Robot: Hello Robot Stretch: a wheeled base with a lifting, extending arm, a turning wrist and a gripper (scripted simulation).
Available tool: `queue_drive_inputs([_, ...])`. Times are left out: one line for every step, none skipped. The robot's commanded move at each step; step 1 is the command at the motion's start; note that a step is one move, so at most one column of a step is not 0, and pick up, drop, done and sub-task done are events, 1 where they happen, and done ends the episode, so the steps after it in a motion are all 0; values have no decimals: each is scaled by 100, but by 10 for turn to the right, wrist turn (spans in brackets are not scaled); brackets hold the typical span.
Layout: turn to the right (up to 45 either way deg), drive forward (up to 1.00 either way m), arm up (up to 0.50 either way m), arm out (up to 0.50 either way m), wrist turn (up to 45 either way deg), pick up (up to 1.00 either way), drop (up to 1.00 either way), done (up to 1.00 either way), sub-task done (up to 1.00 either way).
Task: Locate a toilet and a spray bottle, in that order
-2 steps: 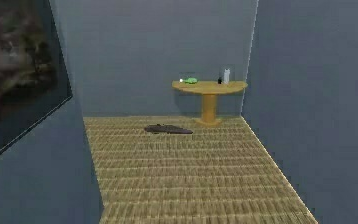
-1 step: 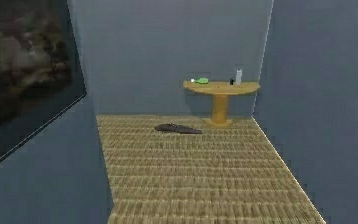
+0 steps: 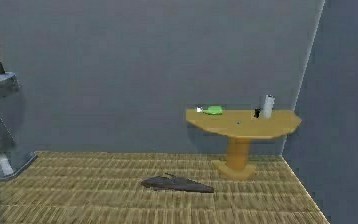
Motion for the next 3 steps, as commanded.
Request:
queue_drive_inputs([0,95,0,0,0,0,0,0,0])
queue_drive_inputs([240,0,0,0,0,0,0,0,0])
queue_drive_inputs([0,0,0,0,0,0,0,100,0])
